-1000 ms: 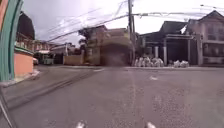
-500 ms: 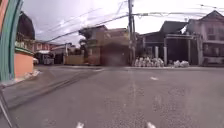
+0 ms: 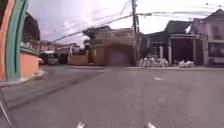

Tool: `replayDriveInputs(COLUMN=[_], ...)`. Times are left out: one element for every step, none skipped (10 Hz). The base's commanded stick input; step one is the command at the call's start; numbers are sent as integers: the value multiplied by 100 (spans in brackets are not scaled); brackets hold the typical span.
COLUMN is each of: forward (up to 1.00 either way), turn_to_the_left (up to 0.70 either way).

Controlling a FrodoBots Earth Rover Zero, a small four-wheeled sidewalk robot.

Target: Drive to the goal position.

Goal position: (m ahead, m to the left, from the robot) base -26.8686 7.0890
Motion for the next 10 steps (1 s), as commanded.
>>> replayDriveInputs(forward=[0, 0, 0, 0, 0, 0, 0, 0, 0, 0], turn_to_the_left=[100, 100, 100, 100, 100, 100, 100, 100, 100, 100])
